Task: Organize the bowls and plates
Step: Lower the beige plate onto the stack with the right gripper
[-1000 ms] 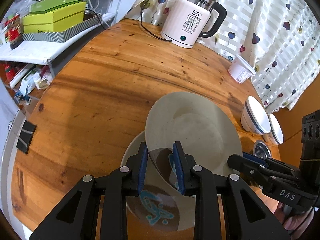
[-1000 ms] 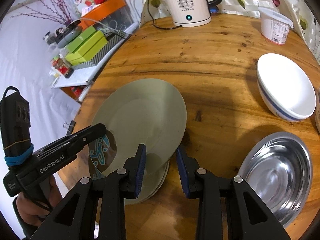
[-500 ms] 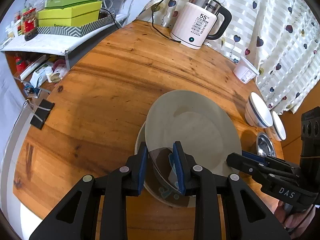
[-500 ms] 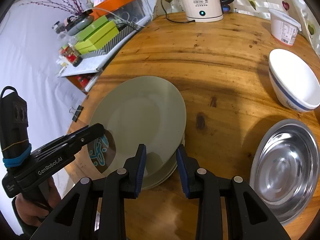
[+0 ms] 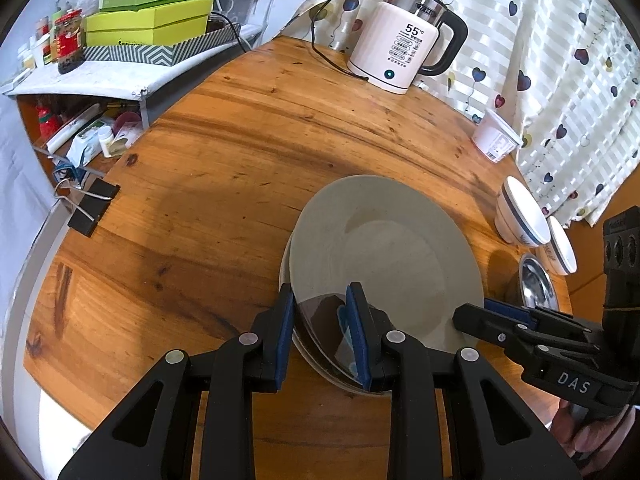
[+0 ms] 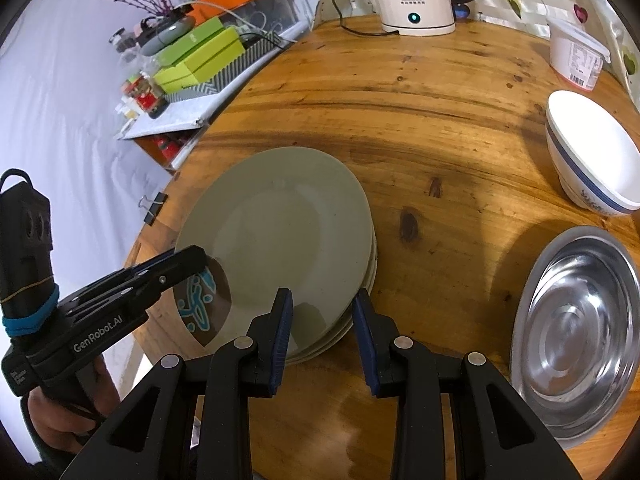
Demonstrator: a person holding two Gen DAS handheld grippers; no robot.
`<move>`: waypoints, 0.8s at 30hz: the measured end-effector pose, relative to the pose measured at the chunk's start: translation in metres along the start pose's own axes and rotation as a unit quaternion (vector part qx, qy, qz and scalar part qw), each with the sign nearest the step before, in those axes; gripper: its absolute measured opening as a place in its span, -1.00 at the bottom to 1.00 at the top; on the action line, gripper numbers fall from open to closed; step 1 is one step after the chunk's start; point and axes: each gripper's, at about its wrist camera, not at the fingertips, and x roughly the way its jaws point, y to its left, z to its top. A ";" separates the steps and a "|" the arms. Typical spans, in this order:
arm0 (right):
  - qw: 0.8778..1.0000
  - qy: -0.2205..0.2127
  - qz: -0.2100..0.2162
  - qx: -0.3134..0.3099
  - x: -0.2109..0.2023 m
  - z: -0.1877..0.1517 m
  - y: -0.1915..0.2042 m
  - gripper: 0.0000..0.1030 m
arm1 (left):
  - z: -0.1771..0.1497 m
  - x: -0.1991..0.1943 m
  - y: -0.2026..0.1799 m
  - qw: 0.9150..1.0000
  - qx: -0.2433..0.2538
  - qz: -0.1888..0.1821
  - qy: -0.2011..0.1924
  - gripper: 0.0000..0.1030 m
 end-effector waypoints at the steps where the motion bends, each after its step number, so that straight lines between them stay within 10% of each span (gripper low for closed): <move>1: 1.000 0.000 0.000 -0.002 0.001 0.000 0.001 -0.42 | 0.000 0.000 0.000 1.000 0.000 0.001 -0.001 -0.47; 24: 1.000 -0.005 -0.020 -0.018 0.001 -0.001 0.005 -0.41 | -0.006 0.001 -0.014 0.998 0.042 0.049 -0.011 -0.37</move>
